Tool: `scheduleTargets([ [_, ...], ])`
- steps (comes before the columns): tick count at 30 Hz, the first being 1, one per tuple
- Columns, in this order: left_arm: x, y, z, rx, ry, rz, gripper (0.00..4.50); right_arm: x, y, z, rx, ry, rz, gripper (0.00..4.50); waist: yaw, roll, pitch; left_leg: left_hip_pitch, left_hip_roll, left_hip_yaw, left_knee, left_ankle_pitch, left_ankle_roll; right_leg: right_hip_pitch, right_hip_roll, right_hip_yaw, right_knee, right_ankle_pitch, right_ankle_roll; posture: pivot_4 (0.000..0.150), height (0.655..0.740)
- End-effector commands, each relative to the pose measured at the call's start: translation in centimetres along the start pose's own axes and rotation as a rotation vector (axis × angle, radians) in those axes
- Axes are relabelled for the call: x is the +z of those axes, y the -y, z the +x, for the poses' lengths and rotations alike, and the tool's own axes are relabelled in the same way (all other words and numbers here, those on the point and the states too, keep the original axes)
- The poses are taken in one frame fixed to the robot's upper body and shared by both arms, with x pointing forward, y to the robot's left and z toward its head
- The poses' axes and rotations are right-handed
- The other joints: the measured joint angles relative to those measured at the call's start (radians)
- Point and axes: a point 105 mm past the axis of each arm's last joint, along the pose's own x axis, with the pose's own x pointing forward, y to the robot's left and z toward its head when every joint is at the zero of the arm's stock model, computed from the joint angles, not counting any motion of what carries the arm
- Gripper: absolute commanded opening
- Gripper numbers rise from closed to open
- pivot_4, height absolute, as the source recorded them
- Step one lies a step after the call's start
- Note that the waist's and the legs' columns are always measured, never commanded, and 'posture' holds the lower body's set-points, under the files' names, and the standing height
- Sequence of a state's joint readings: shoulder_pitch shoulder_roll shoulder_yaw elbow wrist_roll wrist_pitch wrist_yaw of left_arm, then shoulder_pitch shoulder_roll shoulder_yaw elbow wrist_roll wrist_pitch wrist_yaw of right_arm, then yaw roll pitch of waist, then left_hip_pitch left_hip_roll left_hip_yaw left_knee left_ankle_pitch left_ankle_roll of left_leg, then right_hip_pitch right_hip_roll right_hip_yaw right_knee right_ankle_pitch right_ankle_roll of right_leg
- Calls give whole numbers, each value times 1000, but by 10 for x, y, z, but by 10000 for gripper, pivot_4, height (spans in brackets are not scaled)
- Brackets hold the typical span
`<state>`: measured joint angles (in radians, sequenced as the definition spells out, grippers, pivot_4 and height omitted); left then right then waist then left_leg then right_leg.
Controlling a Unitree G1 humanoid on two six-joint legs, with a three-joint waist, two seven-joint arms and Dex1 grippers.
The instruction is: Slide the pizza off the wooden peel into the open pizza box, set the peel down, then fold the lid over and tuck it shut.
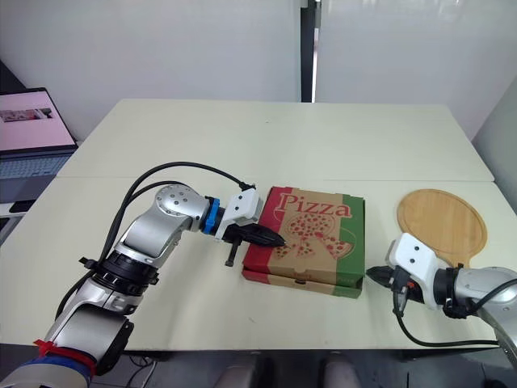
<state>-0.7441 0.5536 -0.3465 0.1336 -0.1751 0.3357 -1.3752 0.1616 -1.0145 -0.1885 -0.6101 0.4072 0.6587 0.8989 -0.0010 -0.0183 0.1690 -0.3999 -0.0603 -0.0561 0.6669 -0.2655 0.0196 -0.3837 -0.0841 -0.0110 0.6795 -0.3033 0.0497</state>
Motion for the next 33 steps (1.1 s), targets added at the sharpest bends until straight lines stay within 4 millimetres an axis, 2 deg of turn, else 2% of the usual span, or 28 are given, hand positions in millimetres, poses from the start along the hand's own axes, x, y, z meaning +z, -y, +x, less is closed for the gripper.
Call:
scheduleTargets([
  [1,0,0,0,2,-4,6,0,5,10,-11,-42,8,-54,629,0,0,0,0,0,0,0,0,0,0,0,0,0,0,0,1500,7281],
  [10,-1,2,0,-4,-2,4,0,11,7,-8,-20,31,-67,629,0,0,0,0,0,0,0,0,0,0,0,0,0,0,0,1500,7281],
  [17,-1,2,0,-5,-3,4,0,27,-1,-2,24,86,-85,629,0,0,0,0,0,0,0,0,0,0,0,0,0,0,0,1500,7281],
  [24,-1,2,1,-1,-2,5,0,32,-6,3,57,113,-80,629,0,0,0,0,0,0,0,0,0,0,0,0,0,0,0,1500,7281],
  [30,-1,1,1,2,-2,3,0,47,-8,2,77,179,-46,629,-1,0,0,0,0,0,0,0,0,0,0,0,0,0,0,1500,7281],
  [33,-1,1,1,3,-2,3,0,47,-8,2,81,175,-38,629,-1,0,0,0,0,0,0,0,0,0,0,0,0,0,0,1500,7281],
])
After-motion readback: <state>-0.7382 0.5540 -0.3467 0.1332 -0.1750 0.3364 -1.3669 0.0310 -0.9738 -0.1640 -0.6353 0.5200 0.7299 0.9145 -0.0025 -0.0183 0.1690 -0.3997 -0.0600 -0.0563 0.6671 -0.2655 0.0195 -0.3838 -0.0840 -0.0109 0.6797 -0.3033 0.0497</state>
